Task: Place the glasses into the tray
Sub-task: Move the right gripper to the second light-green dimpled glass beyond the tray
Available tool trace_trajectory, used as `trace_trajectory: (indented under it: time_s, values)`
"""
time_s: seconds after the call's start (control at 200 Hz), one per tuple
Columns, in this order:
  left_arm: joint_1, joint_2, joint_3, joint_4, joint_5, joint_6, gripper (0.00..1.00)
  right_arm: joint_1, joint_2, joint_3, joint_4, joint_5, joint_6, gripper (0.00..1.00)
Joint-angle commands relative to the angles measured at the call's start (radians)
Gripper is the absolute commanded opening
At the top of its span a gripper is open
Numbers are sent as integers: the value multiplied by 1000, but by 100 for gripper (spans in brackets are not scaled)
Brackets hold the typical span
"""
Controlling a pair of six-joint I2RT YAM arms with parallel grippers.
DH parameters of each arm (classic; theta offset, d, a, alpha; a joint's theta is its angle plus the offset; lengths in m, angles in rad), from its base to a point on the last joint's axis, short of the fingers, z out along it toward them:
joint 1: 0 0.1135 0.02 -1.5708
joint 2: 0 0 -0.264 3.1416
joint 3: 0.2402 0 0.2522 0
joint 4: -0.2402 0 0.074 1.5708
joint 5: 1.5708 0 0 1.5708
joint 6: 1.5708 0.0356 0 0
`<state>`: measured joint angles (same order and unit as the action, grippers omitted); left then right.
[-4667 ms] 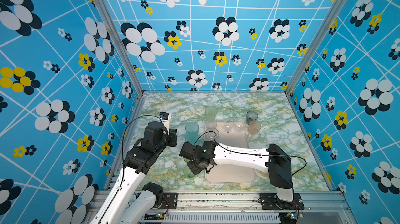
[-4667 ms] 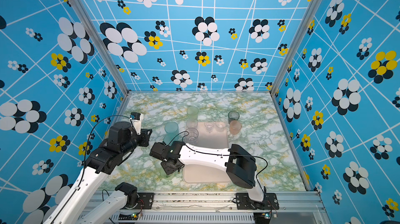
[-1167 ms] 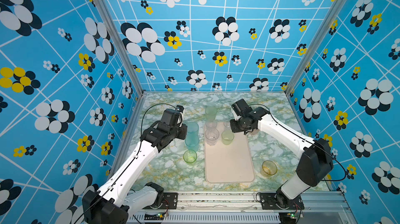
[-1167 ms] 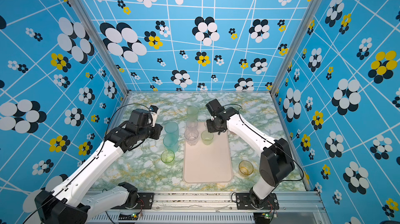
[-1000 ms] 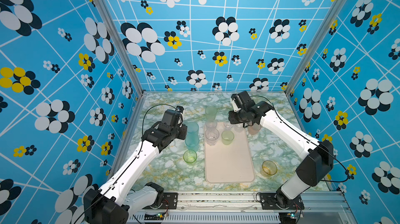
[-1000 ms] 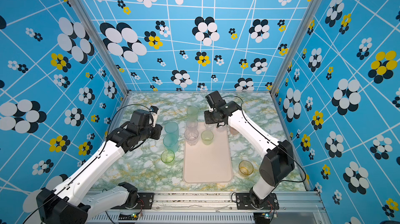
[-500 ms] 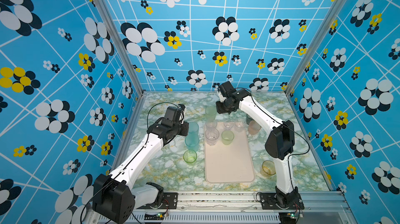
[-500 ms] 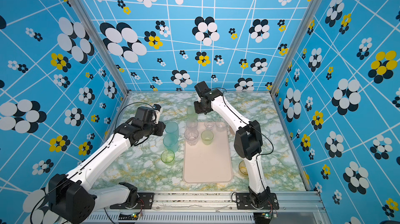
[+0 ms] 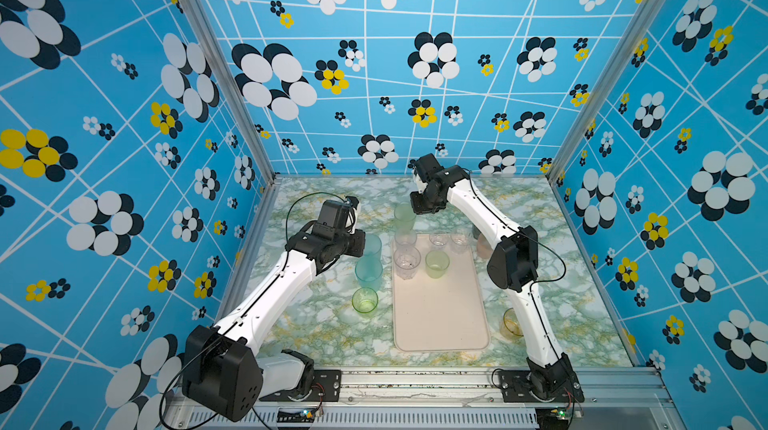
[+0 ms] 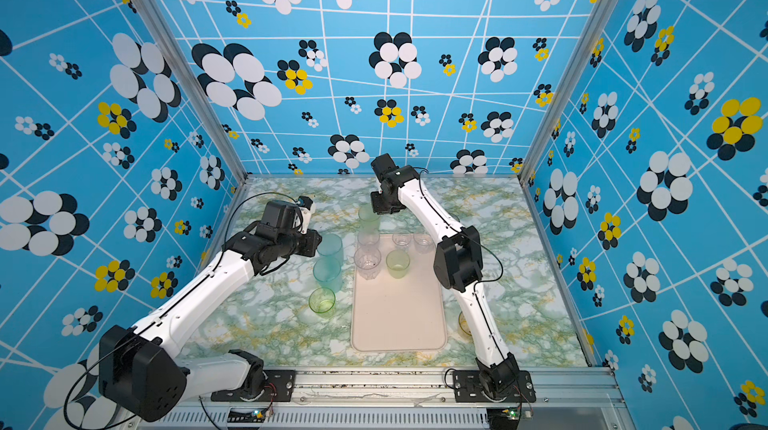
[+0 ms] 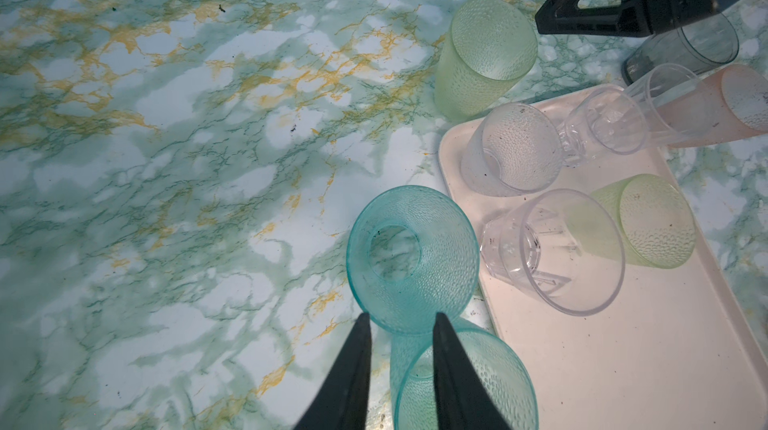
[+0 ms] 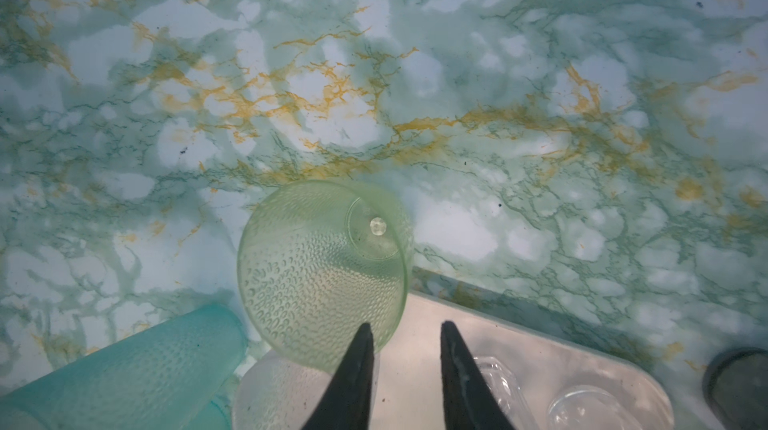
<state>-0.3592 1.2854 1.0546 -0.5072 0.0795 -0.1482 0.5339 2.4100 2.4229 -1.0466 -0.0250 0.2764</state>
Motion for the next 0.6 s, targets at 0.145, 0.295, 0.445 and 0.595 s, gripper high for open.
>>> trace_trajectory:
  time_s: [0.145, 0.295, 0.445, 0.595]
  values:
    - [13, 14, 35, 22, 19, 9, 28, -5, 35, 53, -47, -24, 3, 29]
    - [20, 20, 27, 24, 22, 10, 28, -6, 59, 80, -50, -29, 6, 29]
    - [26, 22, 23, 24, 22, 13, 28, -8, 97, 131, -66, -35, 11, 28]
    - [34, 22, 21, 24, 25, 16, 28, -11, 119, 158, -66, -29, 17, 26]
